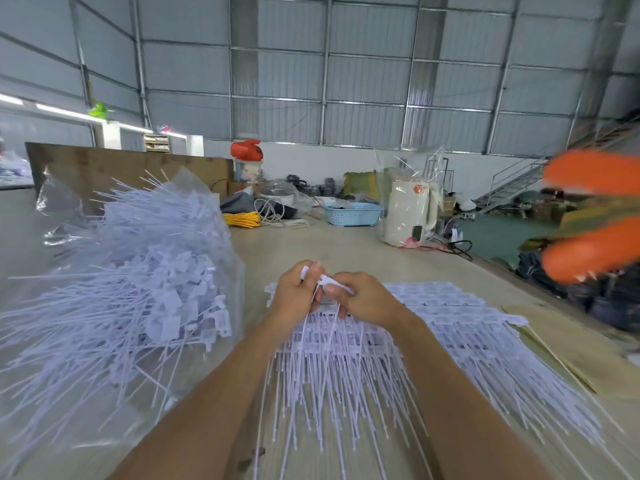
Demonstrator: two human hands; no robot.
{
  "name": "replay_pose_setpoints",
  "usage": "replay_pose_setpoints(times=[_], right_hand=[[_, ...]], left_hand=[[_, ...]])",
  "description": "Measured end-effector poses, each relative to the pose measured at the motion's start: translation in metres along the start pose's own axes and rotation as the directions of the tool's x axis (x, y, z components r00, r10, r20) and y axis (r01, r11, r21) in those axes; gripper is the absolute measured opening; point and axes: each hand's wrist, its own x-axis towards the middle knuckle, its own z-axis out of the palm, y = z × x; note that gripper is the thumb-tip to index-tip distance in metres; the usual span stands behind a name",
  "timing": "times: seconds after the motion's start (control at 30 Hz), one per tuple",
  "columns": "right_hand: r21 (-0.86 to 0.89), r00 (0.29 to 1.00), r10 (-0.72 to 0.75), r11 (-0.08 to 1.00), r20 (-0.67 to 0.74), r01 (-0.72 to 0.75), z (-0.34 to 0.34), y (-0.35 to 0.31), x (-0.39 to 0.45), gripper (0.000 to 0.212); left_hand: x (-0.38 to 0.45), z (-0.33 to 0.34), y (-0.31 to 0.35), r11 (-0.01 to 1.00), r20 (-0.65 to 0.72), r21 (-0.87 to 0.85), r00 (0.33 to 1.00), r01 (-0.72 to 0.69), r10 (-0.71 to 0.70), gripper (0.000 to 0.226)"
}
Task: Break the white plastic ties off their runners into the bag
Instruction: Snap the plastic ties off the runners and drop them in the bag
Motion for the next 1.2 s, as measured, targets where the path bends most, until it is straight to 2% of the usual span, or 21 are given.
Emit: replay_pose_setpoints(times=[0.2,0.33,0.5,0.6,0.67,0.8,0.9,0.97,1.03,1.1,1.13,1.2], right_hand=[[-0.151,0.997,-0.046,0.988,-0.063,0.036,0.004,0.004,0.003,0.022],[-0.050,0.996,-0.074,0.996,-0.047,0.072,0.002,0.000,0.006,0.029],[0.049,0.994,-0.085,0.995,0.071,0.081,-0.003,-0.002,0.008,0.034],[-0.063,0.991,-0.135,0.989,0.010,0.135,0.000,0.001,0.010,0.038],[-0.153,0.987,-0.155,0.977,-0.042,0.147,0.004,0.002,0.010,0.032],[-0.492,0.975,-0.206,0.859,-0.079,0.142,-0.003,0.009,0.007,0.029],[-0.497,0.974,-0.209,0.857,-0.089,0.138,-0.011,0.009,0.008,0.027],[-0.506,0.977,-0.189,0.855,-0.103,0.113,-0.010,0.011,0.008,0.029],[-0.518,0.982,-0.103,0.855,-0.161,0.004,-0.011,0.023,0.003,0.032],[-0.376,0.970,0.032,0.918,-0.241,-0.123,-0.022,0.036,-0.006,0.030],[-0.245,0.957,0.059,0.961,-0.283,-0.132,-0.026,0.039,-0.008,0.029],[-0.030,0.929,0.032,0.998,-0.370,-0.046,-0.029,0.036,-0.007,0.032]], left_hand=[[-0.002,0.005,0.003,0.994,-0.018,-0.065,0.996,0.083,-0.084,0.036],[-0.001,0.005,0.002,0.992,-0.062,-0.103,0.995,0.076,-0.083,0.036],[-0.001,0.004,0.000,0.996,-0.121,0.085,0.992,-0.021,0.031,0.029],[0.000,0.001,0.003,0.982,-0.112,0.180,0.991,-0.055,0.076,0.028],[0.001,-0.001,0.006,0.973,-0.109,0.222,0.990,-0.058,0.084,0.030],[0.005,-0.001,0.009,0.937,-0.104,0.349,0.993,-0.016,0.056,0.031],[0.005,0.006,0.011,0.965,-0.094,0.257,0.995,0.058,-0.035,0.034],[0.007,0.007,0.012,0.974,-0.090,0.154,0.984,0.167,-0.155,0.037],[0.011,-0.001,0.013,0.949,-0.085,0.059,0.949,0.309,-0.304,0.035],[0.016,-0.015,0.012,0.913,-0.080,-0.042,0.909,0.407,-0.409,0.033],[0.017,-0.019,0.010,0.904,-0.074,-0.107,0.903,0.414,-0.422,0.033],[0.014,-0.015,0.003,0.897,-0.043,-0.241,0.919,0.371,-0.391,0.033]])
